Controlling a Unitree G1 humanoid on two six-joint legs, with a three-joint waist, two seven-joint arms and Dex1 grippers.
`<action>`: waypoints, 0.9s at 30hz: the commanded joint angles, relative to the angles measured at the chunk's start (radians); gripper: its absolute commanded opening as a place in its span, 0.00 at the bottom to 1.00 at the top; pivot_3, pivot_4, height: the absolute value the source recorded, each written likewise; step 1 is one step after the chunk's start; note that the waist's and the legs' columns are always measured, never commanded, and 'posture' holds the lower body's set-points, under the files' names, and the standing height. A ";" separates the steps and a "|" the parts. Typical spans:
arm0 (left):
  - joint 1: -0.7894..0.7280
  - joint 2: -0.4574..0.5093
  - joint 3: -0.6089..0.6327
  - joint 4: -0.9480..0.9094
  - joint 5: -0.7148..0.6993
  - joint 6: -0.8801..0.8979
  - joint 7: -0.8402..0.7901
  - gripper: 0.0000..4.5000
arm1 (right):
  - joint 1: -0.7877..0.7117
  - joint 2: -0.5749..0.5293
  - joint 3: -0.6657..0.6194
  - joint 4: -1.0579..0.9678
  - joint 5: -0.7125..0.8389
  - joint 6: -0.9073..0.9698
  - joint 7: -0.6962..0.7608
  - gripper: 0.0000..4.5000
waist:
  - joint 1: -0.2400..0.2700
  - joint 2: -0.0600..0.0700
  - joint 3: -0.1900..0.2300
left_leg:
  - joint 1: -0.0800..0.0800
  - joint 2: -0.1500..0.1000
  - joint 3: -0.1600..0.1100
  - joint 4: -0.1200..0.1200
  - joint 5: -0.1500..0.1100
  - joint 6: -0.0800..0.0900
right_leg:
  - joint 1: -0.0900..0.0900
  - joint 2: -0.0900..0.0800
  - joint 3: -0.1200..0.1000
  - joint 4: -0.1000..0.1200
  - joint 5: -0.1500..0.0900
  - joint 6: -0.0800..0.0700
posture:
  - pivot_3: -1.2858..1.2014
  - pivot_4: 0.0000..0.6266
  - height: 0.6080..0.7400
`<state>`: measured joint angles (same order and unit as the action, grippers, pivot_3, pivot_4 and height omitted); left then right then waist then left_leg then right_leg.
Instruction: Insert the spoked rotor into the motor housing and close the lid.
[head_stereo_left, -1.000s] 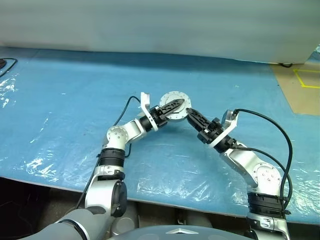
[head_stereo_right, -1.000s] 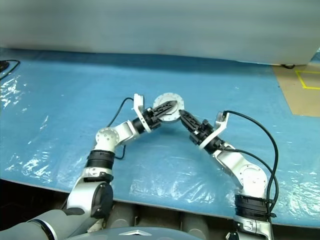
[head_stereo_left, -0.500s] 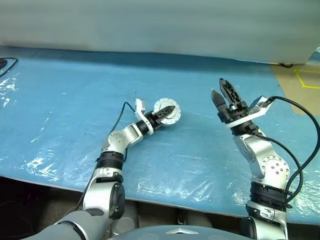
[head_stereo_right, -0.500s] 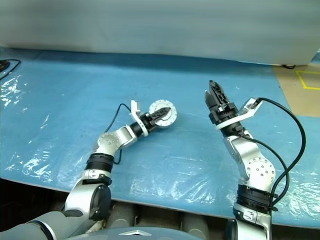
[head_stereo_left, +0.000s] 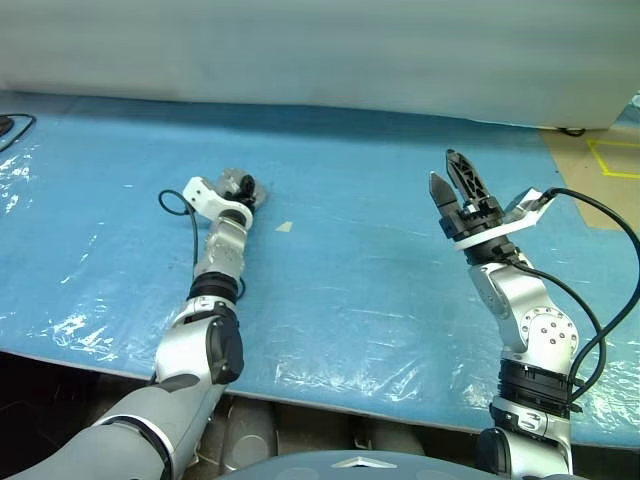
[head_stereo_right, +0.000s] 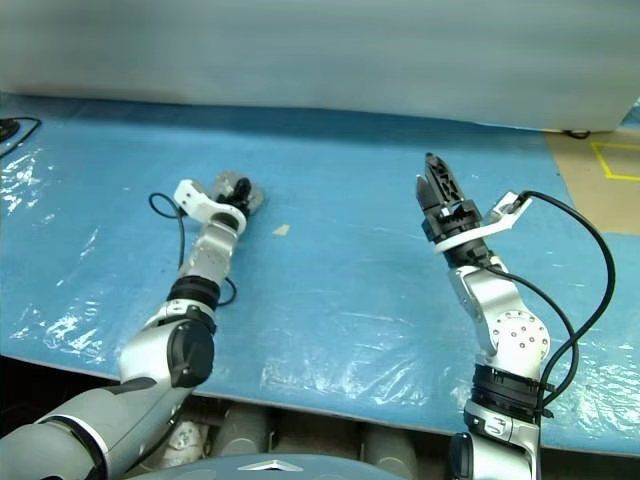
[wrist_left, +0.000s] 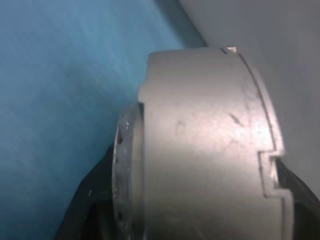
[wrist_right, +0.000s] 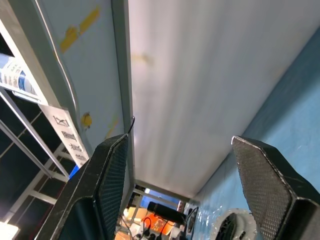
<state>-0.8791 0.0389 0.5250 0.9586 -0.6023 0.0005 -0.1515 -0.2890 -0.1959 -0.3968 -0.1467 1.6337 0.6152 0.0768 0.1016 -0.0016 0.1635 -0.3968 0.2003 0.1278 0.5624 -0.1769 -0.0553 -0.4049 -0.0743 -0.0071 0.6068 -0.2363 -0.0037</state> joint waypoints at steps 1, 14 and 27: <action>0.010 0.002 0.018 -0.025 -0.020 -0.080 -0.107 0.61 | -0.007 0.000 -0.005 -0.026 0.001 -0.002 0.017 0.77 | 0.002 0.000 0.000 | -0.003 0.000 -0.002 0.001 0.000 0.000 | 0.000 0.000 -0.002 0.000 0.000 0.000 | 0.52 0.24 1.00; 0.030 0.023 0.058 0.032 -0.035 -0.087 -0.093 0.61 | -0.011 -0.001 -0.003 -0.024 -0.019 0.003 0.028 0.77 | 0.003 0.000 0.000 | -0.007 0.002 -0.006 0.006 0.000 0.000 | 0.000 -0.001 -0.008 0.001 0.001 -0.002 | 0.52 0.24 1.00; 0.037 0.105 0.019 0.095 0.111 -0.262 0.081 0.99 | -0.013 -0.007 0.026 -0.020 -0.109 0.007 0.049 0.78 | -0.007 0.001 0.000 | 0.001 0.002 -0.006 0.005 0.000 0.000 | 0.006 0.000 -0.007 0.000 0.001 -0.002 | 0.52 0.24 1.00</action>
<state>-0.8494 0.1178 0.5480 1.0516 -0.5212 -0.2216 -0.0957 -0.2890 -0.1949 -0.3741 -0.1466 1.5337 0.6228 0.1087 0.0945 -0.0008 0.1631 -0.3965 0.2019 0.1216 0.5671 -0.1769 -0.0554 -0.3993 -0.0748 -0.0137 0.6070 -0.2355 -0.0055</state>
